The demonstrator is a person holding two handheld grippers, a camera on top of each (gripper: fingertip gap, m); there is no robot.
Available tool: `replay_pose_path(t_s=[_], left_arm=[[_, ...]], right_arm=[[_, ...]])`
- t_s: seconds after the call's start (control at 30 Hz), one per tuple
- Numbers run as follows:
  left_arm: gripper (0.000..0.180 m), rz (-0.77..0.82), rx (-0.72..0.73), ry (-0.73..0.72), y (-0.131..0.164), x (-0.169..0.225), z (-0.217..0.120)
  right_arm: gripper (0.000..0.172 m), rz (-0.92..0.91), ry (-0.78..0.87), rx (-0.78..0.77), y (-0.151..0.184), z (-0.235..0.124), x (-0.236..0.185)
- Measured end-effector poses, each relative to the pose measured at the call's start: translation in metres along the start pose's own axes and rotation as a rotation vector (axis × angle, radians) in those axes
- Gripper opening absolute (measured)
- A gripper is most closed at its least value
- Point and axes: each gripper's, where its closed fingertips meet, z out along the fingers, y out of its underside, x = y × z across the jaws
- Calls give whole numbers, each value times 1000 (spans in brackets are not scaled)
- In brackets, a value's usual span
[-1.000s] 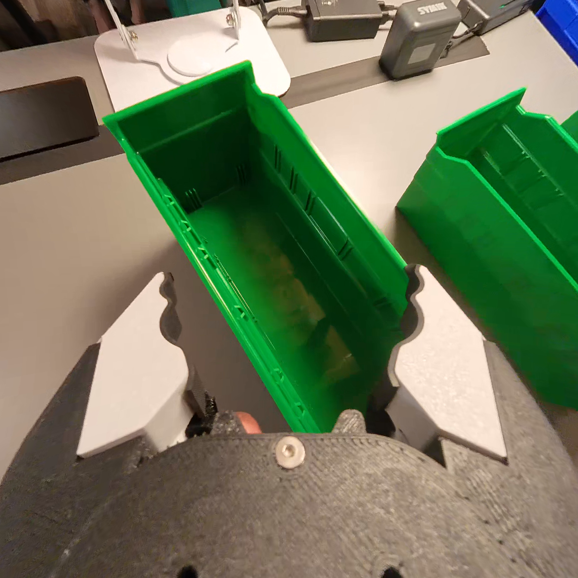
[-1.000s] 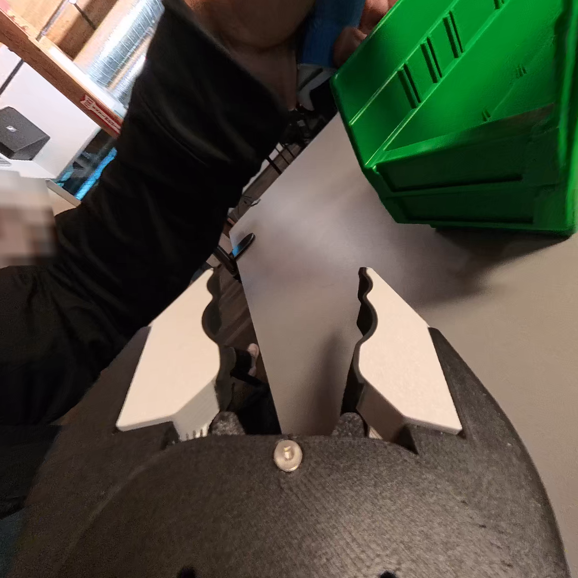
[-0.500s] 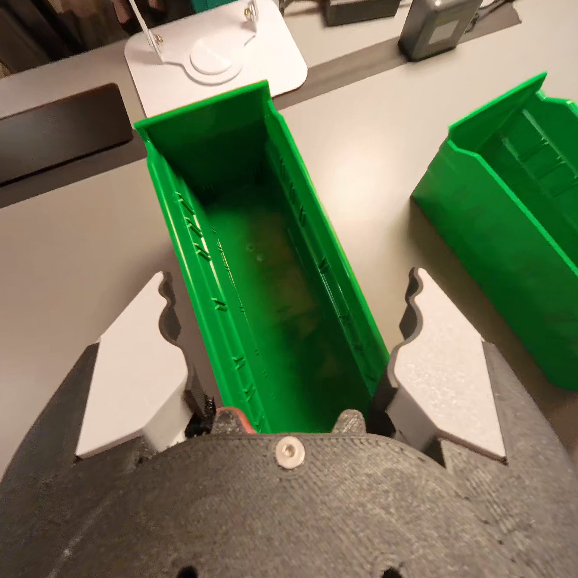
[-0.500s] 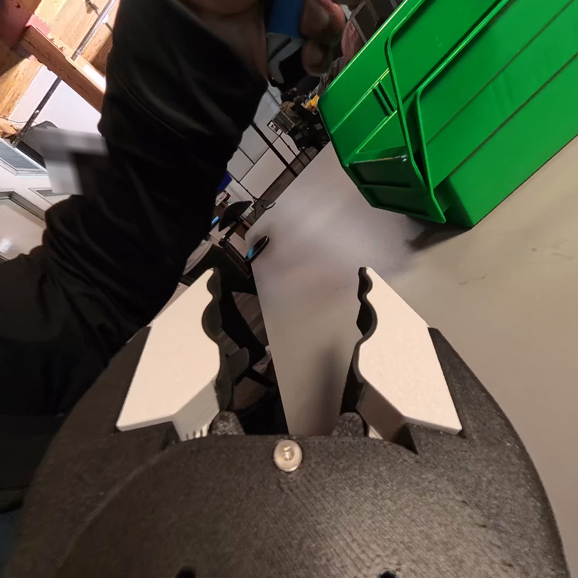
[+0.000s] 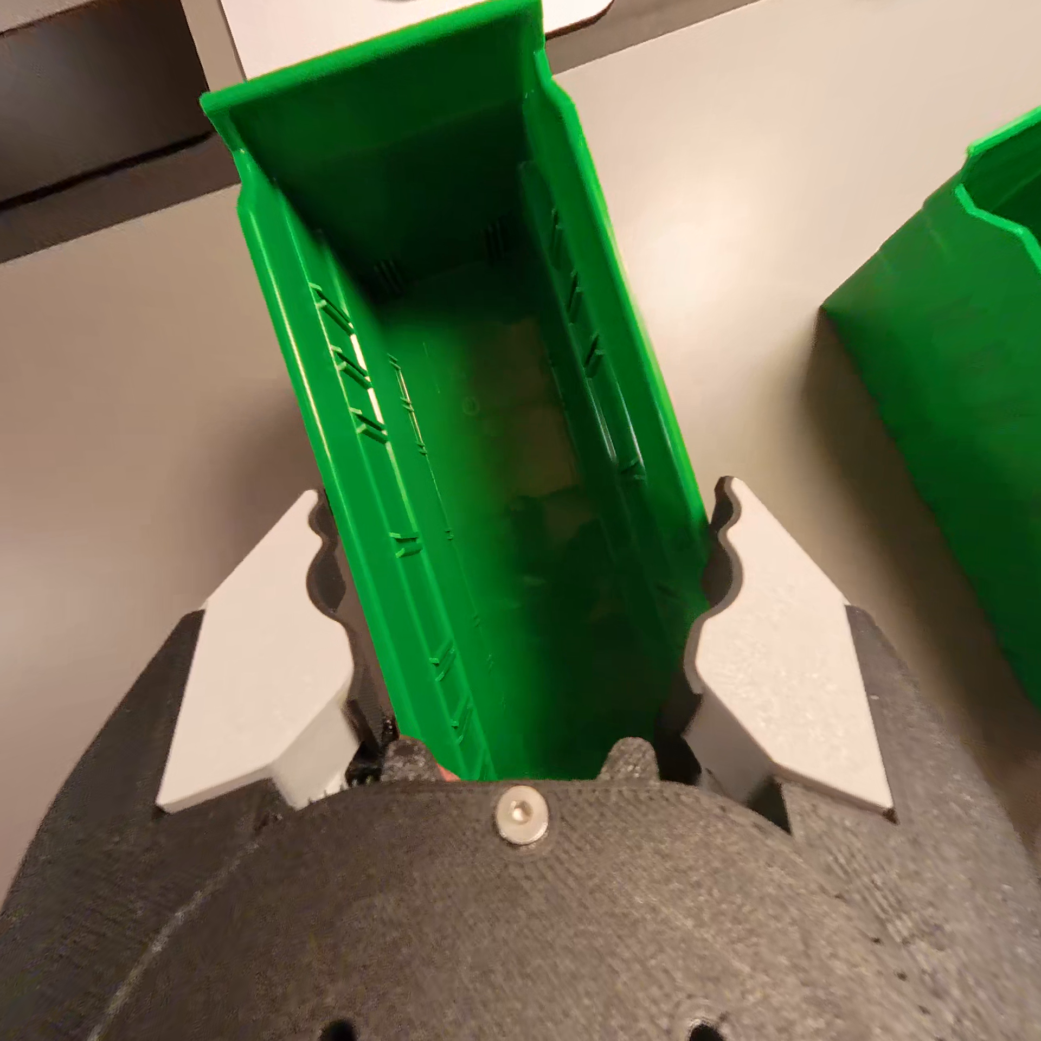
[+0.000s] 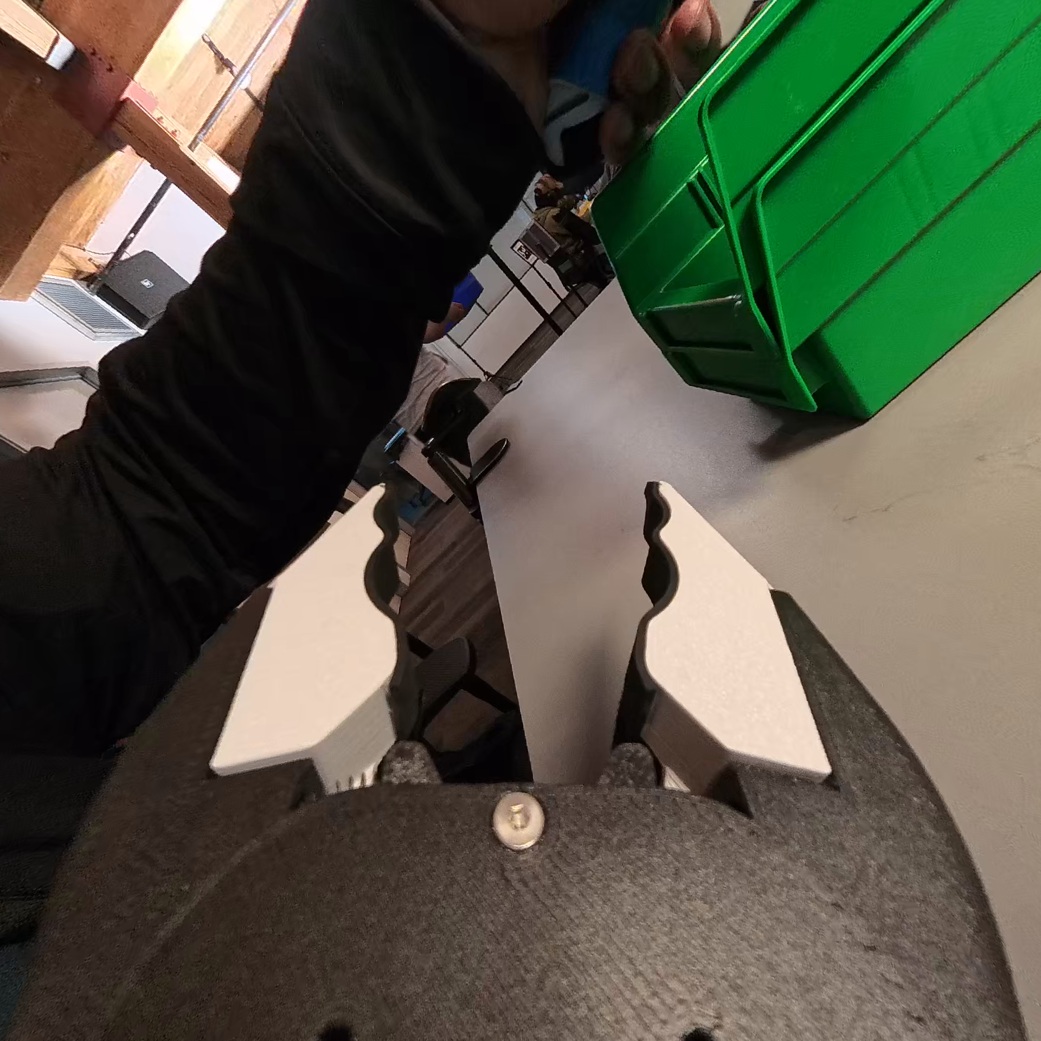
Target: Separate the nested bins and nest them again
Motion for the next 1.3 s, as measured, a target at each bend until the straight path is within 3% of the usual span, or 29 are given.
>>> replay_pose_path(t_s=[0.53,0.77,1.03,1.3], left_arm=[[108,-27,53,-12,-4,-2,-5],[121,6,22,-14,2,0,-7],[112,77,8,-73,-1,-3,-17],[117,52,4,-49,2,-4,-15]], right_arm=[[86,-3,-2,-43,7,1,-1],[86,2,-16,-43,7,1,-3],[85,13,-31,-37,6,0,-4],[85,19,-39,-33,5,-1,-5]])
